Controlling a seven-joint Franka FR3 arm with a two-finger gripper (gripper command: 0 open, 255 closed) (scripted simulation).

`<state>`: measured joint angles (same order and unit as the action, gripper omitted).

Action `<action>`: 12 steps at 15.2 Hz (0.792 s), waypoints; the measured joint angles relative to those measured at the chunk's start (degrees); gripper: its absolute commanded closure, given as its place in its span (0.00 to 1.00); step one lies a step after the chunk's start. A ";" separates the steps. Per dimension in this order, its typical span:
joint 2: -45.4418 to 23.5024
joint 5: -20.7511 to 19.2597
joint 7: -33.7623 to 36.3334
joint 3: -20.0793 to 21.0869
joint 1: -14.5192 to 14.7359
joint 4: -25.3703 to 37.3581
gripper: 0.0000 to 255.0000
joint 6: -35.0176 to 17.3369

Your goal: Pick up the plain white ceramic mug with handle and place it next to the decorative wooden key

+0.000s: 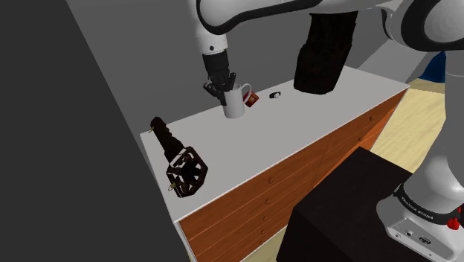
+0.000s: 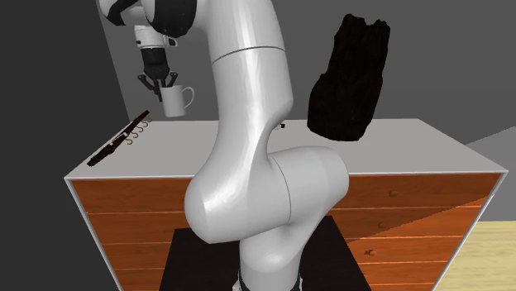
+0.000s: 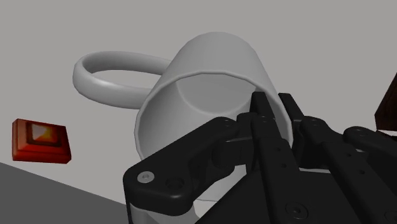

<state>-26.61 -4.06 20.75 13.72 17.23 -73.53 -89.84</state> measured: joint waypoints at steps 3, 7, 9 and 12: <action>-0.02 -0.02 -0.05 -0.05 -0.15 -2.12 1.00 -2.13; 0.09 -0.02 -0.04 -0.10 -0.34 -5.42 1.00 -5.31; 0.05 -0.05 -0.16 -0.16 -0.50 -6.83 1.00 -6.76; -0.34 -0.14 -0.04 -0.20 -0.49 -8.52 1.00 -8.83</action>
<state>-26.95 -4.20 20.71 13.52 16.74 -82.06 -98.67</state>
